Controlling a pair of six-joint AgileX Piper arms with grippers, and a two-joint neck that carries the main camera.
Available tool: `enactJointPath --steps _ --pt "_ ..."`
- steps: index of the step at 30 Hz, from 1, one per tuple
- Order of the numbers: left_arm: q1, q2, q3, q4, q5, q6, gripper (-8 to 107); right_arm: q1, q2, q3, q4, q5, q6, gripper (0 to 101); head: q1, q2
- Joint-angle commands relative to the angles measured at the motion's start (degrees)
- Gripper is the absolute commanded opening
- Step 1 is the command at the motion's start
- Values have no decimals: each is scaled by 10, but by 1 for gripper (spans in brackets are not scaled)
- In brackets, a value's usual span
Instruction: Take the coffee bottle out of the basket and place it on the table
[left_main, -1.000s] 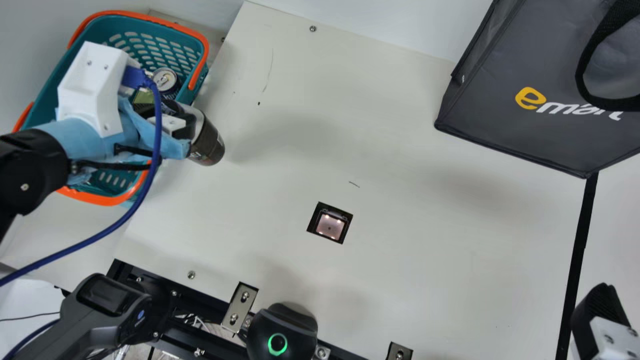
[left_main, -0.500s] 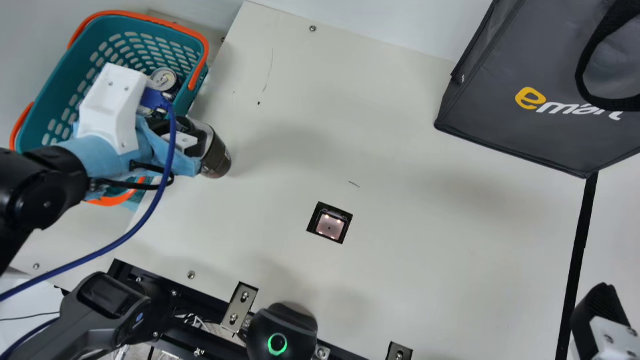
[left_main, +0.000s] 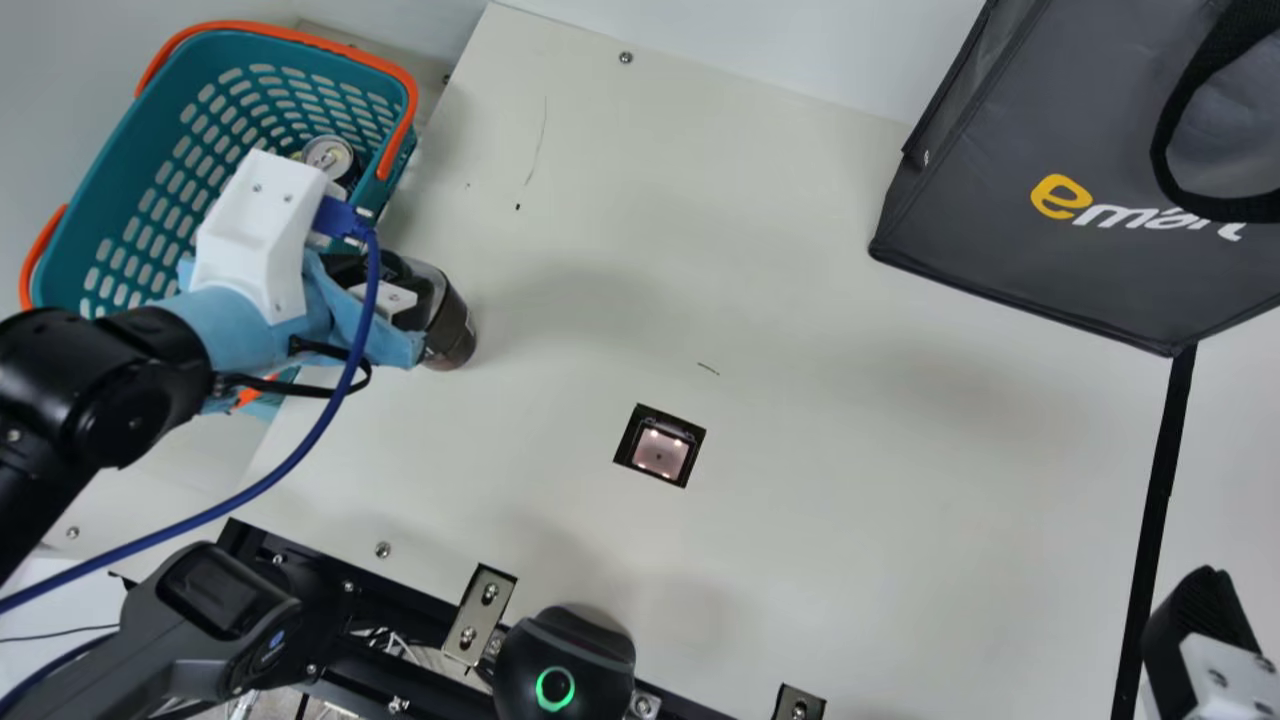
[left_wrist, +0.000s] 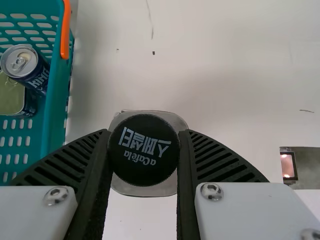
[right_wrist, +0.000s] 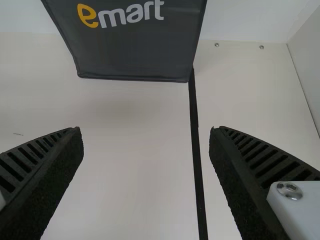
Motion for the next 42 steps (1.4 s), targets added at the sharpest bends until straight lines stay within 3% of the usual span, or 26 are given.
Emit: enactJointPath --steps 1,11,35,42 --pt "-3 1 3 4 -2 -5 10 0 0 0 0 0 0 91 -15 1" --pt "-21 2 15 21 -10 -30 10 0 0 0 0 0 0 91 -15 1" --pt "-33 12 7 41 -10 -58 90 0 0 0 0 0 0 91 -15 1" --pt "-33 16 -5 45 -5 -62 90 0 0 0 0 0 0 91 -15 1"
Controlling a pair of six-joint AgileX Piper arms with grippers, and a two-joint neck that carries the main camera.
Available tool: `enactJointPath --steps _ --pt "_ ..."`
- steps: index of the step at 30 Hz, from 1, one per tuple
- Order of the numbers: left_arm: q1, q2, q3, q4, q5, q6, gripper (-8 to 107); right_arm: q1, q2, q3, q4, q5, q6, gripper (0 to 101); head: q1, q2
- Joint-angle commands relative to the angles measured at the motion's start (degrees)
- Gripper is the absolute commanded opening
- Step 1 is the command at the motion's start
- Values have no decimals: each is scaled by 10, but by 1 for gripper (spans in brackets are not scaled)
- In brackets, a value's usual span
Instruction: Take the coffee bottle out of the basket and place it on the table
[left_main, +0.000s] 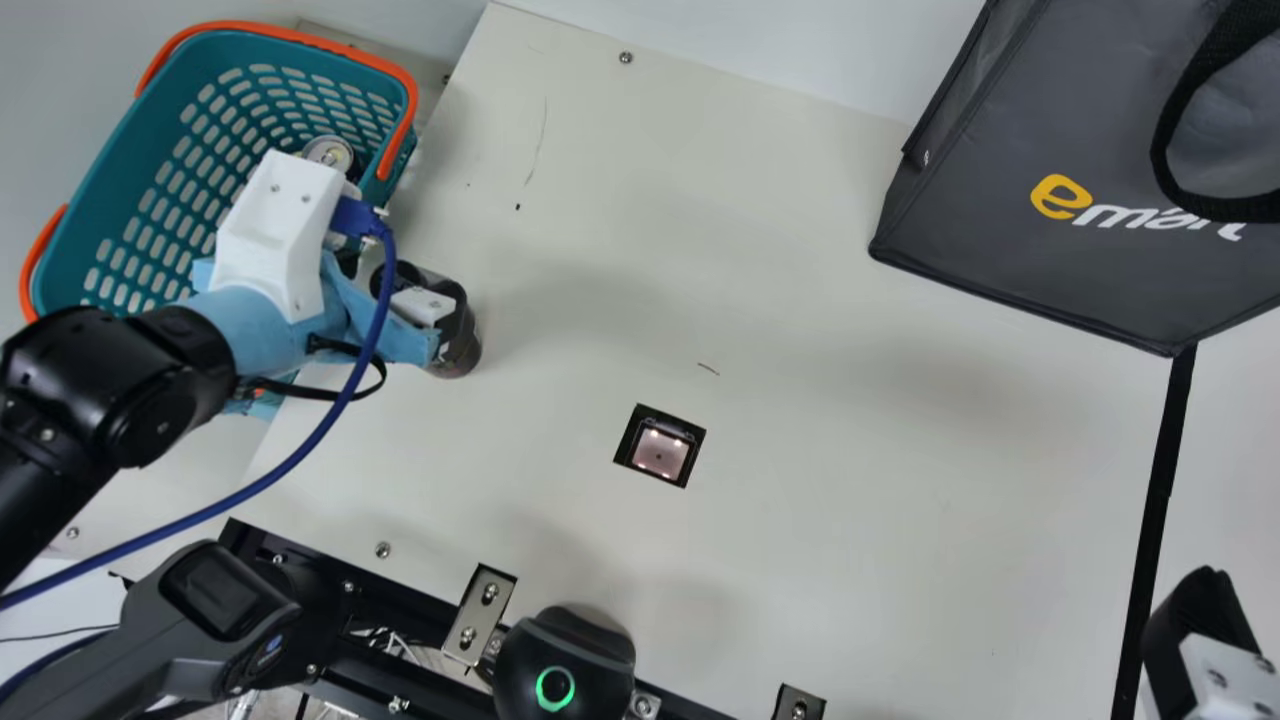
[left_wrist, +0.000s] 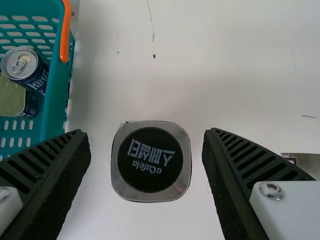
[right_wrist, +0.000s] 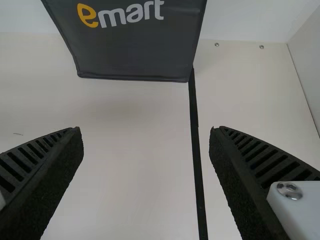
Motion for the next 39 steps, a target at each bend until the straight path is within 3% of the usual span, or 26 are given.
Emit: enactJointPath --steps 1,39 --pt "0 2 -4 2 2 0 90 0 0 0 0 0 0 91 -15 1" --pt "31 7 -64 -2 22 18 90 0 0 0 0 0 0 91 -15 1"
